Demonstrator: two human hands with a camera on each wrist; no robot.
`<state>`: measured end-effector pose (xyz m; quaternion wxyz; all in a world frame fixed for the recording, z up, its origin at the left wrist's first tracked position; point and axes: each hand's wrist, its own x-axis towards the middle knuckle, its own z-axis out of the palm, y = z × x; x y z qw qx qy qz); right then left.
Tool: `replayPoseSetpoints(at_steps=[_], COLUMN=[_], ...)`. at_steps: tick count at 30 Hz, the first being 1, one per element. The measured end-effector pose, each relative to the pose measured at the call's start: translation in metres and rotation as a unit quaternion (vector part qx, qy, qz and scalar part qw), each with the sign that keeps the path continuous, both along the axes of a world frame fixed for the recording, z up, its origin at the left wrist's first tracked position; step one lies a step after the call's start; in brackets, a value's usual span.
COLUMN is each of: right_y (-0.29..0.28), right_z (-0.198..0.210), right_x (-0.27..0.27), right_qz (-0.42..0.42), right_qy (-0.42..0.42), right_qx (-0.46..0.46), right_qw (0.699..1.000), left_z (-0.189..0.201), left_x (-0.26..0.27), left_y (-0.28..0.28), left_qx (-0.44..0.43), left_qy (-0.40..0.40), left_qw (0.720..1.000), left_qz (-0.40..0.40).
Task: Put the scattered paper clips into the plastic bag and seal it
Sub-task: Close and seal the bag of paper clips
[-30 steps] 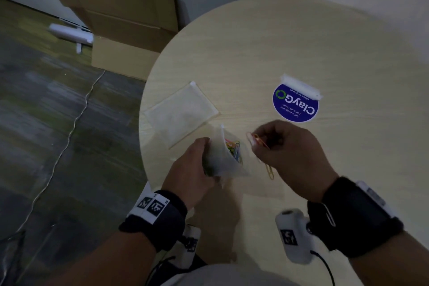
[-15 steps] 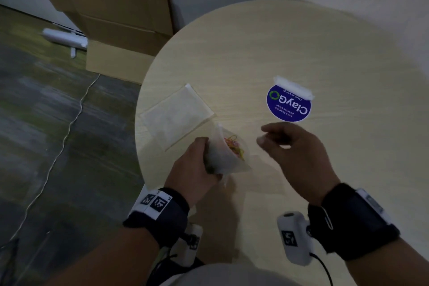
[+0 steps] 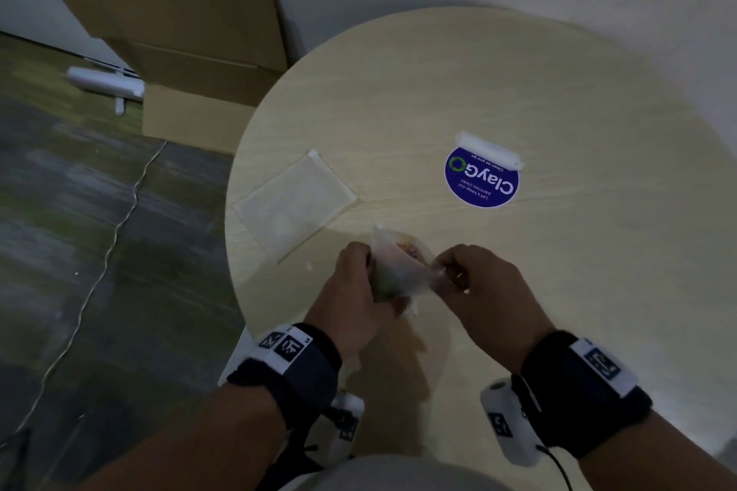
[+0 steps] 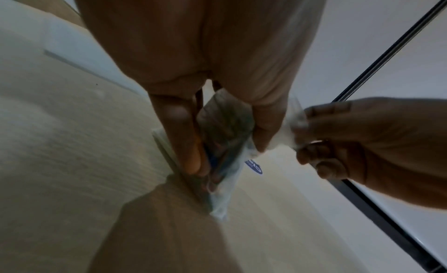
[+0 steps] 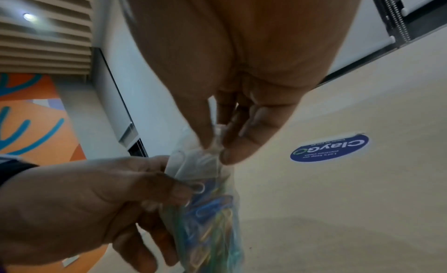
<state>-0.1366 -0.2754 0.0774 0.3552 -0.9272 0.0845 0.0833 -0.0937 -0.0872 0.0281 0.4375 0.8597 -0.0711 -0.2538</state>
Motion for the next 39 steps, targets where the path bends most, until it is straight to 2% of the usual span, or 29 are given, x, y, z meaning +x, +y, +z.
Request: replayPoseSetpoints(at_steps=[4, 10, 16, 19, 21, 24, 25, 28, 32, 36, 39], right_y=[-0.011, -0.017, -0.013, -0.009, -0.012, -0.018, -0.018, -0.016, -0.014, -0.002, 0.000], right_z=[0.005, 0.014, 0.015, 0.003, 0.003, 0.011, 0.011, -0.001, -0.002, -0.009, -0.007], right_x=[-0.009, 0.002, 0.007, 0.008, 0.011, 0.012, 0.012, 0.010, 0.011, 0.012, 0.012], right_qz=[0.000, -0.001, 0.007, 0.045, 0.057, 0.018, 0.018, 0.064, -0.005, 0.012, -0.029], right_qy=[-0.074, -0.048, -0.122, -0.102, -0.117, -0.182, -0.180, -0.086, -0.154, -0.075, -0.092], right_qx=[-0.023, -0.021, -0.004, -0.037, -0.049, -0.021, -0.025, -0.081, -0.020, -0.058, -0.058], right_qw=[0.997, 0.999, 0.993, 0.993, 0.990, 0.983, 0.983, 0.991, 0.988, 0.995, 0.994], left_z=[0.014, 0.036, 0.051, 0.047, 0.046, 0.051, 0.051, 0.048, 0.050, 0.048, 0.051], left_x=[0.013, 0.035, 0.033, 0.024, 0.022, 0.019, 0.019, 0.016, 0.018, 0.025, 0.029], left_y=[0.008, 0.012, 0.019, 0.020, 0.020, 0.020, 0.020, 0.018, 0.020, 0.029, 0.033], left_qx=[-0.006, -0.045, -0.086, -0.040, -0.040, -0.081, -0.078, -0.033, -0.073, -0.037, -0.045], left_qy=[-0.006, 0.003, -0.009, -0.024, -0.046, -0.102, -0.111, -0.094, -0.130, -0.121, -0.139], left_qw=[1.000, 0.999, 0.996, 0.999, 0.997, 0.986, 0.984, 0.991, 0.985, 0.991, 0.989], left_qz=[-0.030, 0.005, 0.038, 0.018, 0.047, 0.108, 0.116, 0.085, 0.083, 0.032, 0.016])
